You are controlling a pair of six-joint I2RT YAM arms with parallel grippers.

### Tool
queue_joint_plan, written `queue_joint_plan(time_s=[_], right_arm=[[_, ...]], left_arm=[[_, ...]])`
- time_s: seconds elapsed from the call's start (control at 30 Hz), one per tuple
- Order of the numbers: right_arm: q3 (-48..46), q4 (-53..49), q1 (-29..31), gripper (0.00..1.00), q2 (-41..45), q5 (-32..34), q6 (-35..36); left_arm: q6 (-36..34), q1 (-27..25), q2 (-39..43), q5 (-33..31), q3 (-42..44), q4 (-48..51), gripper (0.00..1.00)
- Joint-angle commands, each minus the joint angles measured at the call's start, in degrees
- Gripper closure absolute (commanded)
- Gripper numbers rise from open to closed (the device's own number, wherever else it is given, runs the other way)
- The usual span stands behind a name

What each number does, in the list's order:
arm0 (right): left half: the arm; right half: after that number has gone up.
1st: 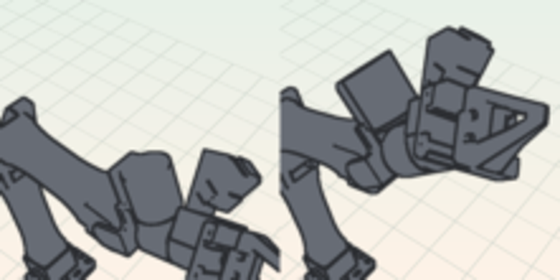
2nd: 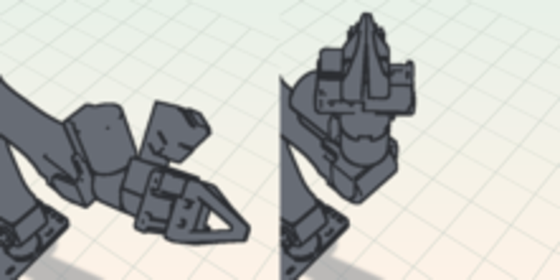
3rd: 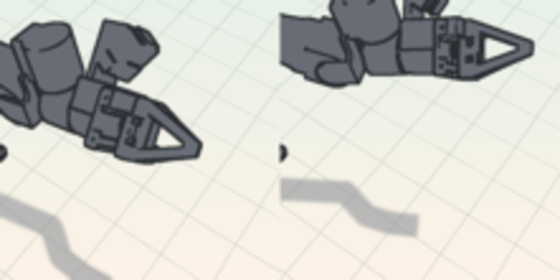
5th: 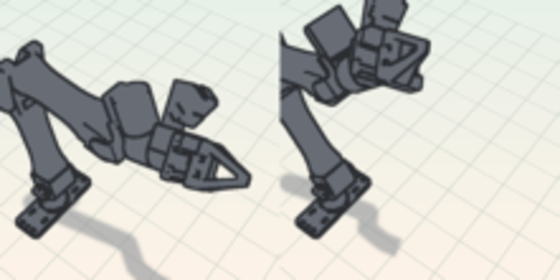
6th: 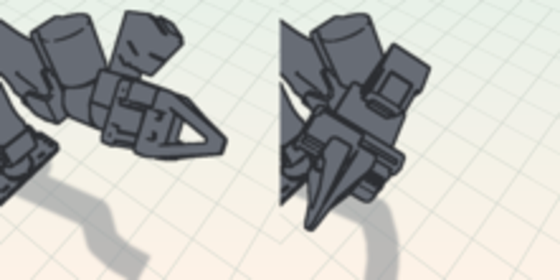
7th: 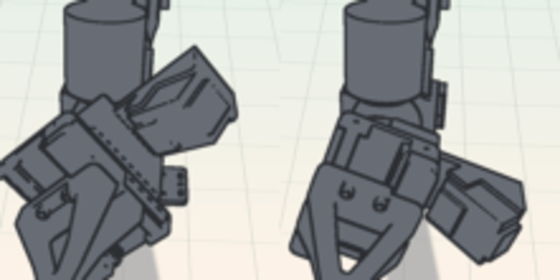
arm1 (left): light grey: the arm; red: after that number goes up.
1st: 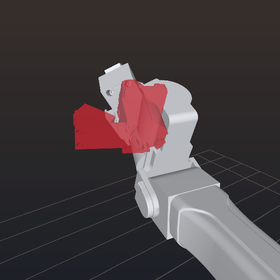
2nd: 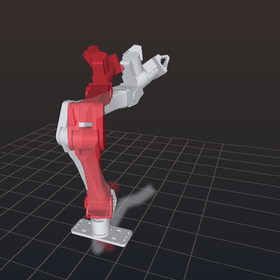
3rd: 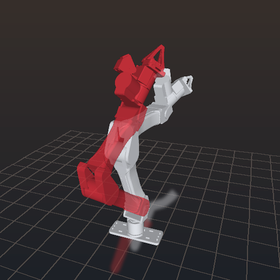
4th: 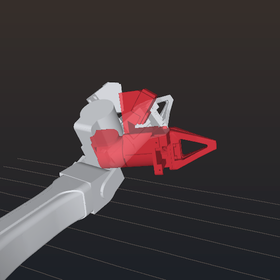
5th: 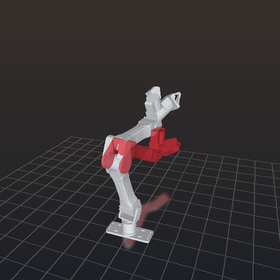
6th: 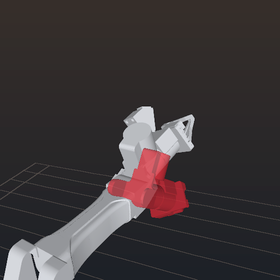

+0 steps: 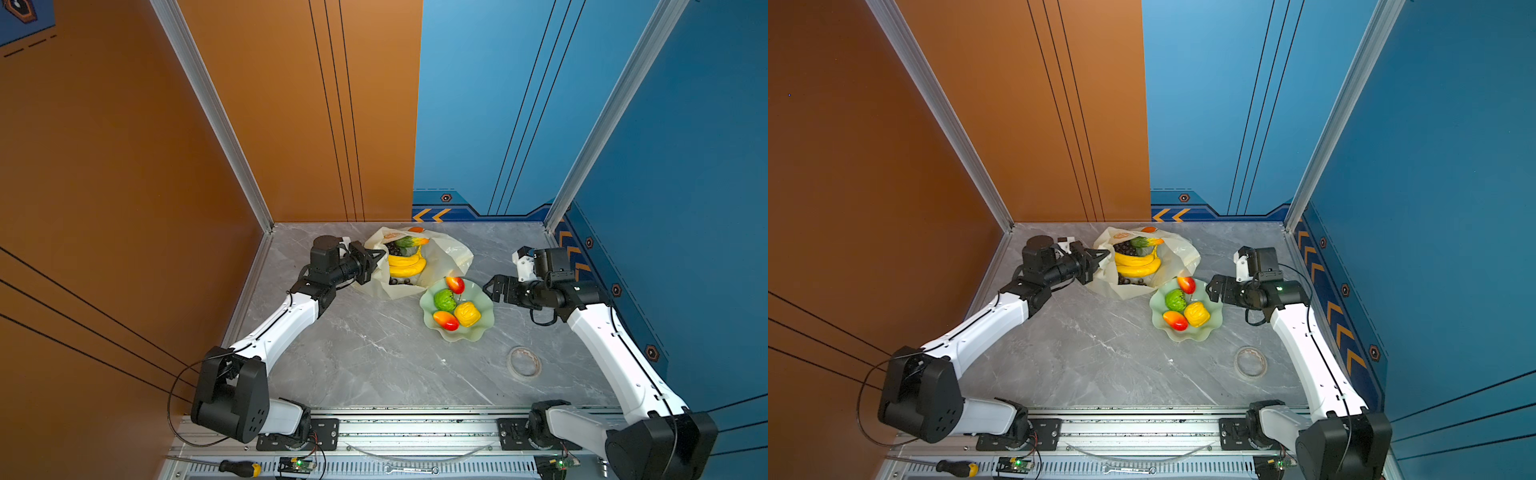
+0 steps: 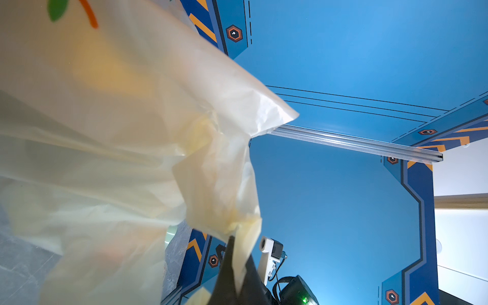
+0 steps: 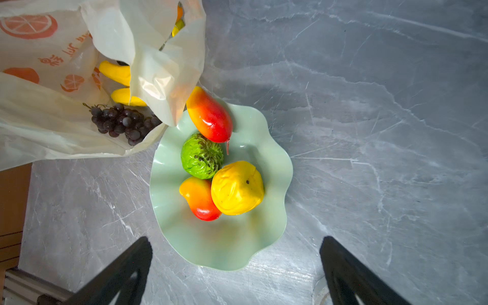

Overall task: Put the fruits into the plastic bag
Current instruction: 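Move the right gripper over the dish toward the red-yellow mango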

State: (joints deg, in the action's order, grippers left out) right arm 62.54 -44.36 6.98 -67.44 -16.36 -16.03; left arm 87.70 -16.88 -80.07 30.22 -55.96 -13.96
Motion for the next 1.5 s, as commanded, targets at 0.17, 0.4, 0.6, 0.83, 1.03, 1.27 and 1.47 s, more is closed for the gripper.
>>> queue_joint_plan(time_s=[0.17, 0.4, 0.6, 0.83, 1.03, 1.27, 1.47], right_arm=[[0.8, 1.7, 4.2, 0.05, -5.7, 1.8, 5.0], [5.1, 0.8, 7.3, 0.06, -12.1, 4.9, 8.7], [8.4, 0.7, 9.5, 0.07, -16.3, 6.8, 11.0], [12.5, 0.8, 11.3, 0.08, -21.8, 8.3, 13.2], [16.2, 0.7, 13.1, 0.10, -26.5, 10.3, 14.4], [19.9, 0.8, 14.2, 0.15, -32.2, 12.5, 14.5], [22.6, 1.0, 14.5, 0.19, -36.1, 14.9, 14.8]], left_arm=[[-1.3, 0.0, 1.0, -0.1, 0.0, -1.3, 1.00], [-1.2, 0.2, 1.7, -0.3, 0.4, -1.3, 1.00], [-1.1, 0.1, 2.4, -0.9, 1.3, -1.3, 1.00], [-1.0, 0.1, 2.6, -1.3, 1.4, -1.3, 1.00], [-0.9, 0.2, 2.4, -1.2, 1.2, -1.2, 1.00], [-0.9, 0.4, 2.3, -0.9, 0.9, -0.5, 1.00], [-1.0, 0.5, 2.1, -0.9, 0.8, -0.2, 1.00]])
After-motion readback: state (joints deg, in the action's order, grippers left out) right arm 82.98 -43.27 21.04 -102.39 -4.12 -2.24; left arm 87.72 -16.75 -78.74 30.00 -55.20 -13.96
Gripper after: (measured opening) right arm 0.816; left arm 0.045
